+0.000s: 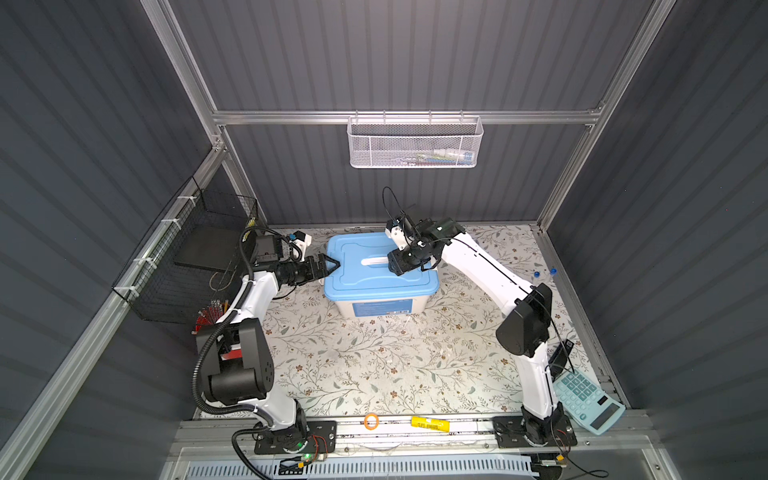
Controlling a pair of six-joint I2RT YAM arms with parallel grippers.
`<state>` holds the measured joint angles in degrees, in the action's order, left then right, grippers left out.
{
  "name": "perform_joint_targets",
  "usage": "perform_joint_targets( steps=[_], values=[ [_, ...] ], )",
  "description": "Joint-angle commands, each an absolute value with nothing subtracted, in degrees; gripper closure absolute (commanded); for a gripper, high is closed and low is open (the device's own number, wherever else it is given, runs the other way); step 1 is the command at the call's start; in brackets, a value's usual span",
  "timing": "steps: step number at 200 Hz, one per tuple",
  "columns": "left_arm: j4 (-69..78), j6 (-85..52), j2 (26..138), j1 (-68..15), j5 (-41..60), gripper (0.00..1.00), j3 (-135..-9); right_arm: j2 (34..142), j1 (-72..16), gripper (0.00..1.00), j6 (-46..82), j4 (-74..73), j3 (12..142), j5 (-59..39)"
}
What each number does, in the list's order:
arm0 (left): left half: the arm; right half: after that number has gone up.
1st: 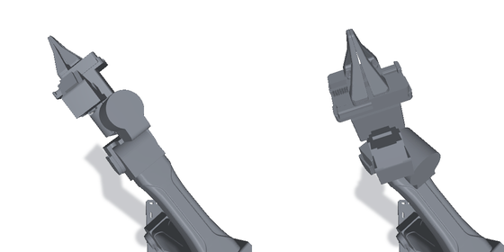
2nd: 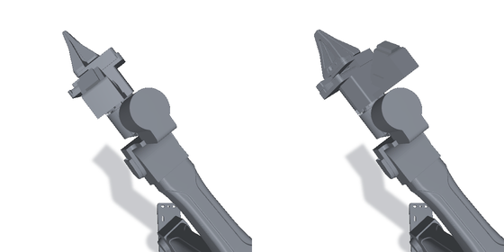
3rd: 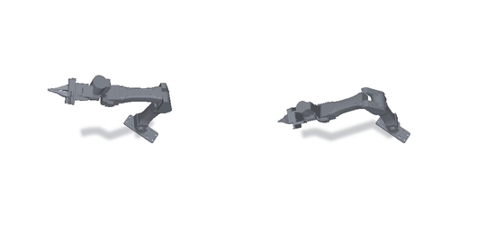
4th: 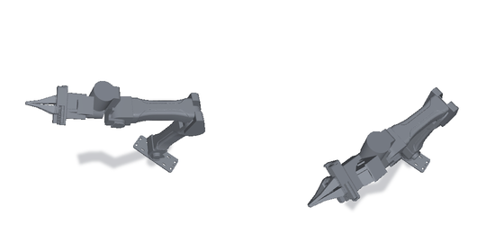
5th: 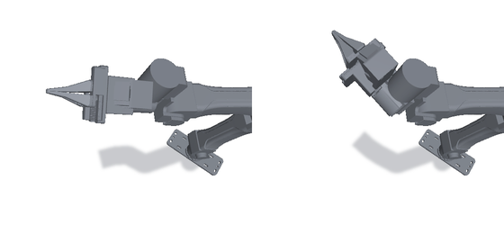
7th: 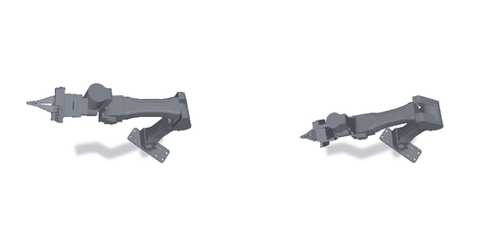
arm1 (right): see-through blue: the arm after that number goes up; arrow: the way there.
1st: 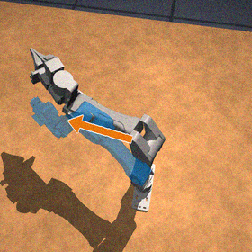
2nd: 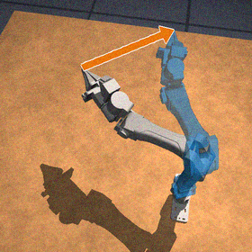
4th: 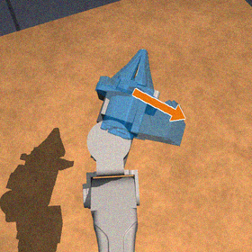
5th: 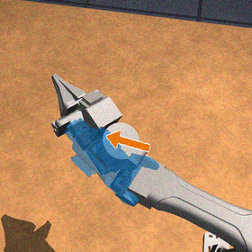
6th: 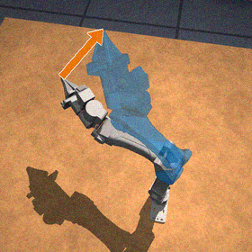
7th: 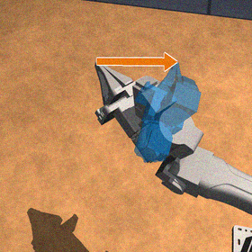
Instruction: Organize the chemistry lab equipment
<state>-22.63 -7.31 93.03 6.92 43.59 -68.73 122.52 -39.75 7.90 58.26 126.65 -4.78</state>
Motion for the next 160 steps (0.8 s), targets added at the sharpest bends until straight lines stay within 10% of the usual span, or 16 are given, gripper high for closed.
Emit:
perform_joint_targets(
  steps=[1,78,160],
  values=[
    [-22.5,-7.8,94.5,7.1,47.0,0.00,-67.9,121.6,-39.9,0.41,8.6,58.5,125.6,-4.7],
    [-22.1,-8.4,94.1,7.1,48.9,0.07,-68.4,121.6,-39.9,0.42,8.7,58.5,125.4,-4.7],
    [-25.4,-7.4,93.9,7.1,46.3,0.41,-70.9,121.5,-39.9,0.42,8.6,58.3,125.3,-4.6]
  ],
)
